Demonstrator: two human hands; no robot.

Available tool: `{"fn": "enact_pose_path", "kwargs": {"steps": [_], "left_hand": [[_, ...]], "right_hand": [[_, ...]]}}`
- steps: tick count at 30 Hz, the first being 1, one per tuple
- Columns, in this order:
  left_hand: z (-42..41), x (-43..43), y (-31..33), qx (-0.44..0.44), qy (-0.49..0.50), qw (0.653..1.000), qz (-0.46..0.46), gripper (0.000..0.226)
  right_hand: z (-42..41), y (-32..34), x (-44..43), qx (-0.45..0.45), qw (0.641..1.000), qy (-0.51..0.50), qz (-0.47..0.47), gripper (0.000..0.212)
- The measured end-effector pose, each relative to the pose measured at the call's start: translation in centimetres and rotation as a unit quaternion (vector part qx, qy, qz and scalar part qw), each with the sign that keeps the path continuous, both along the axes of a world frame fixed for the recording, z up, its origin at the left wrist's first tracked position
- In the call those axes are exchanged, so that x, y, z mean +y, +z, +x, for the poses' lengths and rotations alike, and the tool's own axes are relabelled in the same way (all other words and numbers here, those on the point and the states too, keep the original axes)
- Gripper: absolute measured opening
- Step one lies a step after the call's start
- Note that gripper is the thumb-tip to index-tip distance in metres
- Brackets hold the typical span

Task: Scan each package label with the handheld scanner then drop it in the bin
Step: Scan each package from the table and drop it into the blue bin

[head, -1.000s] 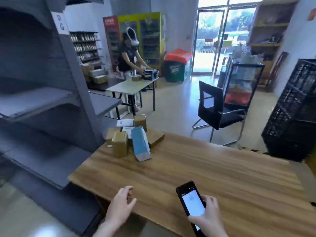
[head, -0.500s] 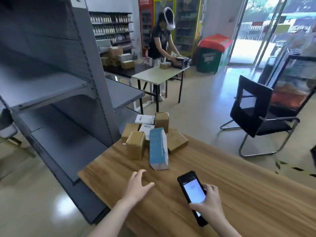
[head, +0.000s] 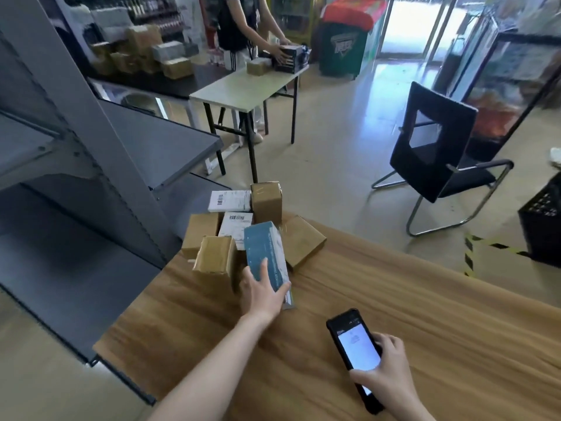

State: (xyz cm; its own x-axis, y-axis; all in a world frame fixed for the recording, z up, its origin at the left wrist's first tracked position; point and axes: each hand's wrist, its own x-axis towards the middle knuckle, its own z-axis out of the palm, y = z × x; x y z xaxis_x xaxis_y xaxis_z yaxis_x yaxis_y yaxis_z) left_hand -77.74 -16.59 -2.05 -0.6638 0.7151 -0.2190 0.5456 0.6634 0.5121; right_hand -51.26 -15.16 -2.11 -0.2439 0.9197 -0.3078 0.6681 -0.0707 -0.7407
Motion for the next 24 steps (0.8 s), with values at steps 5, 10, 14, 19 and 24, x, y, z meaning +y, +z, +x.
{"fn": "enact_pose_path", "kwargs": {"steps": [5, 10, 14, 19, 24], "left_hand": [[-1.8, -0.3, -1.7, -0.009, -0.02, 1.0, 0.01, 0.077], [-3.7, -3.8, -2.6, -0.094, -0.091, 0.99, 0.06, 0.077], [-4.9, -7.0, -2.8, -0.138, -0.176, 0.973, 0.049, 0.075], [-6.6, -9.8, -2.6, -0.159, -0.204, 0.966, 0.002, 0.073], [-7.4, -11.2, -2.5, -0.113, -0.139, 0.984, 0.022, 0.063]], "right_hand": [[-1.5, -0.5, -0.7, -0.028, 0.999, -0.013, -0.018, 0.082], [-2.4, 0.3, -0.8, -0.043, 0.999, -0.013, -0.018, 0.079], [-3.1, 0.8, -0.6, -0.051, 0.999, -0.005, 0.006, 0.083], [-4.0, 0.7, -1.2, -0.056, 0.998, 0.019, -0.003, 0.084], [-5.1, 1.1, -2.0, -0.055, 0.997, 0.042, -0.012, 0.082]]}}
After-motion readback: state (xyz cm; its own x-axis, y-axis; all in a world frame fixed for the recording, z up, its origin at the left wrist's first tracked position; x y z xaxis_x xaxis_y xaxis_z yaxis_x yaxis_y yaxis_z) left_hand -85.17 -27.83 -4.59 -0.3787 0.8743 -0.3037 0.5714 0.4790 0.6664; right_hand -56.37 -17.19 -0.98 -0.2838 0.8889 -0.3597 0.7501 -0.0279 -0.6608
